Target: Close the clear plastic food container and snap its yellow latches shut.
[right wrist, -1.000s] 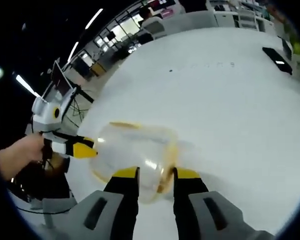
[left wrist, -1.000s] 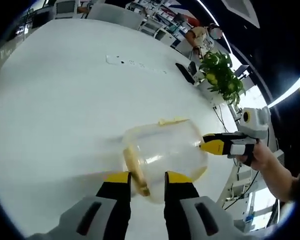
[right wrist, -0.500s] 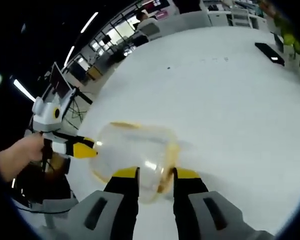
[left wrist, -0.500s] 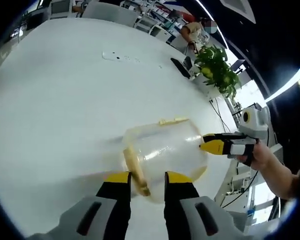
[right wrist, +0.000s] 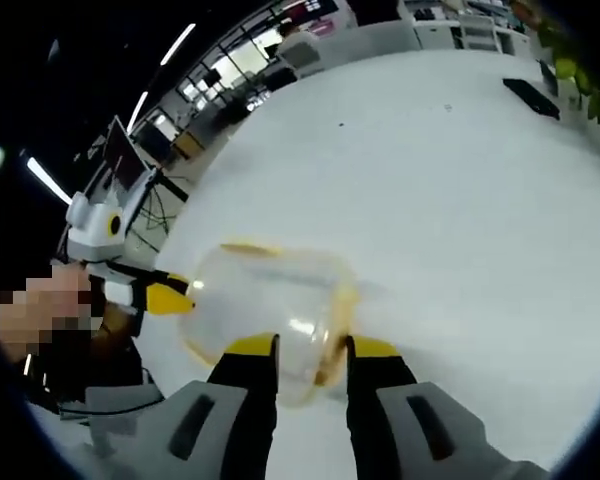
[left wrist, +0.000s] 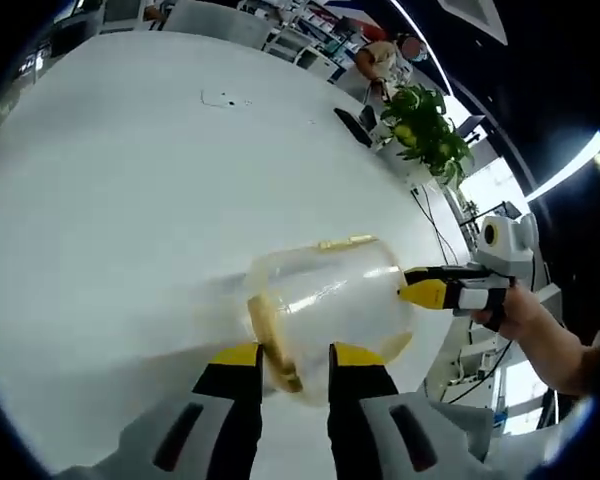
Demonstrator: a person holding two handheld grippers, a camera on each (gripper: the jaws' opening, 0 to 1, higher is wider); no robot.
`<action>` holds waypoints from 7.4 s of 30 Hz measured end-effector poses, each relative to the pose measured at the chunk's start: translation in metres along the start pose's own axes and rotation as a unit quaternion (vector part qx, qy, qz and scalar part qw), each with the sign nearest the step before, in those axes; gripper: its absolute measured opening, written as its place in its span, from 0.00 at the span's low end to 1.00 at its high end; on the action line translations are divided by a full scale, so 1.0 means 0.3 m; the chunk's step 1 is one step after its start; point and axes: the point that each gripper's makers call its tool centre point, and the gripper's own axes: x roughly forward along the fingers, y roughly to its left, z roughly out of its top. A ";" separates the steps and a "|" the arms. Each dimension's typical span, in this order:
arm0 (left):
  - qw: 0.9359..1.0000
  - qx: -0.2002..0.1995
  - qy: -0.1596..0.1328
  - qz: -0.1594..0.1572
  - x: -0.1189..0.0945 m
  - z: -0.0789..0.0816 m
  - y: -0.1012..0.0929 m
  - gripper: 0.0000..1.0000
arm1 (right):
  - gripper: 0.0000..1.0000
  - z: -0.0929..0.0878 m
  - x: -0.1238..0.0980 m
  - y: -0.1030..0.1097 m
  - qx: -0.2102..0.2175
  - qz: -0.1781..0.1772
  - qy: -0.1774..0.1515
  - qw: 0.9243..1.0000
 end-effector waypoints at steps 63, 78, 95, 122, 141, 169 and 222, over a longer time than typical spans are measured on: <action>0.961 0.272 0.023 -0.040 0.043 0.040 -0.263 0.16 | 0.08 0.122 0.064 0.179 -0.158 0.061 -0.006 0.985; 0.938 0.341 0.045 -0.040 0.072 0.003 -0.288 0.13 | 0.09 0.119 0.098 0.192 -0.179 0.066 0.006 0.982; 0.882 0.465 0.069 -0.040 0.085 -0.077 -0.310 0.20 | 0.10 0.143 0.113 0.172 -0.189 0.062 0.012 0.980; 0.802 0.594 0.053 0.005 0.107 -0.117 -0.309 0.24 | 0.22 0.145 0.151 0.179 -0.313 0.115 0.118 0.935; 0.796 0.603 0.056 -0.004 0.112 -0.103 -0.307 0.24 | 0.27 0.085 0.167 0.167 -0.412 0.181 0.253 0.856; 0.731 0.675 0.092 0.032 0.137 -0.111 -0.308 0.30 | 0.33 0.051 0.163 0.177 -0.477 0.216 0.318 0.790; 0.733 0.672 0.084 0.064 0.149 -0.097 -0.291 0.25 | 0.26 0.001 0.186 0.188 -0.451 0.222 0.340 0.795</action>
